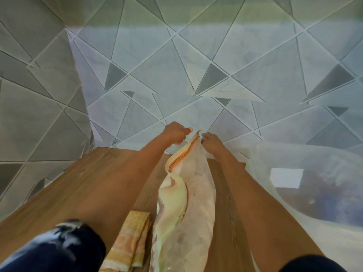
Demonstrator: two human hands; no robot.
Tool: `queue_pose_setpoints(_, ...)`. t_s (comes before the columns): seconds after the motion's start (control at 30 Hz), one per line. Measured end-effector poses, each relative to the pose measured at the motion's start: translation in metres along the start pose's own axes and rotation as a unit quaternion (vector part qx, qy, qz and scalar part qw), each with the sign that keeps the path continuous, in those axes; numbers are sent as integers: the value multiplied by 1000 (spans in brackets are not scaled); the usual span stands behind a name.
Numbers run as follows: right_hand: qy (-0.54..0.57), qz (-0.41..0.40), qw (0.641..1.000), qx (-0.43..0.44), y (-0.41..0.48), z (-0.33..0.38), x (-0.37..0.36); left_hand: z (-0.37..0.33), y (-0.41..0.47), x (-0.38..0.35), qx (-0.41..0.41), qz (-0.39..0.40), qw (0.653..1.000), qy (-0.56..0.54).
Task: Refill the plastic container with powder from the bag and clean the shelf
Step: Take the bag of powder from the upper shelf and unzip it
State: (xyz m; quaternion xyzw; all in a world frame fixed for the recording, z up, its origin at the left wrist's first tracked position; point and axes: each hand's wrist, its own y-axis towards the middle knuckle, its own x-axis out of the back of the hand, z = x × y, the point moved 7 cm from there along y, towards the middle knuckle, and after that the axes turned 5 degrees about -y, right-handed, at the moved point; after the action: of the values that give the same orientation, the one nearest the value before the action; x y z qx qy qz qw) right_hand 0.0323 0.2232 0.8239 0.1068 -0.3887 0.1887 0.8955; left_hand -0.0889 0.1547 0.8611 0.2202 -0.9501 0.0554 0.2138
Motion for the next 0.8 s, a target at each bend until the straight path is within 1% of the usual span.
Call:
queue_pose_setpoints(0.1, 113, 33, 993, -25, 11, -3, -9, -2, 23, -16, 16, 17, 999, -23)
queue_pose_setpoints(0.17, 159, 46, 986, -20, 17, -2, -12, -2, 34, -25, 24, 30, 999, -22)
queue_pose_setpoints(0.2, 168, 41, 985, -12, 20, 0, -10, -4, 38, -27, 24, 31, 999, -11)
queue_pose_setpoints(0.27, 187, 7, 982, -4, 25, 1, -6, -4, 45, -27, 24, 29, 999, 7)
queue_pose_setpoints(0.3, 191, -13, 982, -1, 29, -1, -3, -3, 47, -27, 28, 32, 999, -2)
queue_pose_setpoints(0.37, 192, -21, 981, 1, 33, -3, -2, 2, 51, -26, 41, 46, 997, -46)
queue_pose_setpoints(0.47, 163, -6, 987, 1, 38, 1, -3, 9, 49, -25, 60, 56, 990, -114)
queue_pose_setpoints(0.57, 145, 12, 989, -2, 40, 4, -3, 13, 48, -26, 55, 58, 987, -139)
queue_pose_setpoints(0.7, 88, -43, 995, 4, 41, 3, 12, 14, 47, -25, 55, 57, 988, -134)
queue_pose_setpoints(0.77, 23, -78, 997, 3, 39, 6, 20, 13, 47, -25, 54, 51, 988, -137)
queue_pose_setpoints(0.8, -33, -93, 995, 9, 38, 11, 23, 12, 47, -26, 53, 46, 988, -139)
